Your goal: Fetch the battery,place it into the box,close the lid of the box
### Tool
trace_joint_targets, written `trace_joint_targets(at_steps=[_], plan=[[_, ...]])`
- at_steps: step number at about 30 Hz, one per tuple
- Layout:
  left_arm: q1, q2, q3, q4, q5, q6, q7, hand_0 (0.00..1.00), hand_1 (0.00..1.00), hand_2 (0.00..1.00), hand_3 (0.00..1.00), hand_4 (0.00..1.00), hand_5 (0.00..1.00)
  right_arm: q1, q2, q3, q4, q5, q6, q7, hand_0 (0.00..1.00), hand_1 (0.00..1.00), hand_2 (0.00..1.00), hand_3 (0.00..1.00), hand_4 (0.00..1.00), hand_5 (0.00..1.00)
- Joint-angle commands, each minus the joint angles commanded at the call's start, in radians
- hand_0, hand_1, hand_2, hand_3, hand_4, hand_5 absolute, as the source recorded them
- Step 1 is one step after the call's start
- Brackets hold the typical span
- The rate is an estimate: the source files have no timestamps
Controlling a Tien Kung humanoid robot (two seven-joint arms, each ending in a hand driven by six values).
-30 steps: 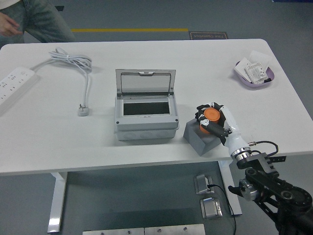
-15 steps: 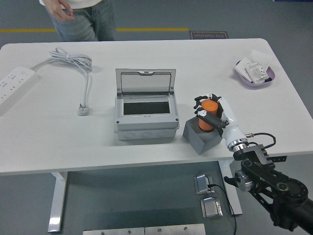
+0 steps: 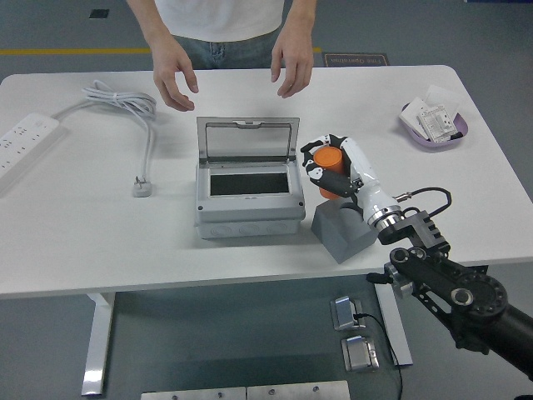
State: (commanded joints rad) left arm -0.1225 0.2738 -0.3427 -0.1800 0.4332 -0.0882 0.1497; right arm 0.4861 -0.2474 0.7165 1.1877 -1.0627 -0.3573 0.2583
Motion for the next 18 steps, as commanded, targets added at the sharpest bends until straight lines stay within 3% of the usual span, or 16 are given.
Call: trace_joint_targets(at_steps=[5,10,14,18], plan=[[0.002,0.0,-0.008,0.0,0.007,-0.001,0.006,0.797,0.79,0.782,0.98,0.816,0.958,0.071,0.029,-0.032,0.009,-0.153,0.055,-0.119,0.111,0.217,0.257,0.252,0.002,0.002],[0.002,0.003,-0.037,0.0,0.034,-0.003,0.018,0.797,0.79,0.782,0.98,0.816,0.958,0.15,0.061,-0.078,0.007,-0.336,0.153,-0.257,0.111,0.217,0.257,0.252,0.002,0.002],[0.002,0.005,-0.05,0.0,0.048,-0.004,0.025,0.795,0.79,0.782,0.977,0.816,0.958,0.211,0.089,-0.125,-0.019,-0.475,0.22,-0.358,0.112,0.218,0.256,0.251,0.002,0.002],[0.001,0.006,-0.055,0.0,0.055,-0.005,0.028,0.794,0.79,0.782,0.977,0.817,0.959,0.265,0.106,-0.171,-0.054,-0.588,0.252,-0.436,0.118,0.221,0.259,0.256,0.002,0.002]])
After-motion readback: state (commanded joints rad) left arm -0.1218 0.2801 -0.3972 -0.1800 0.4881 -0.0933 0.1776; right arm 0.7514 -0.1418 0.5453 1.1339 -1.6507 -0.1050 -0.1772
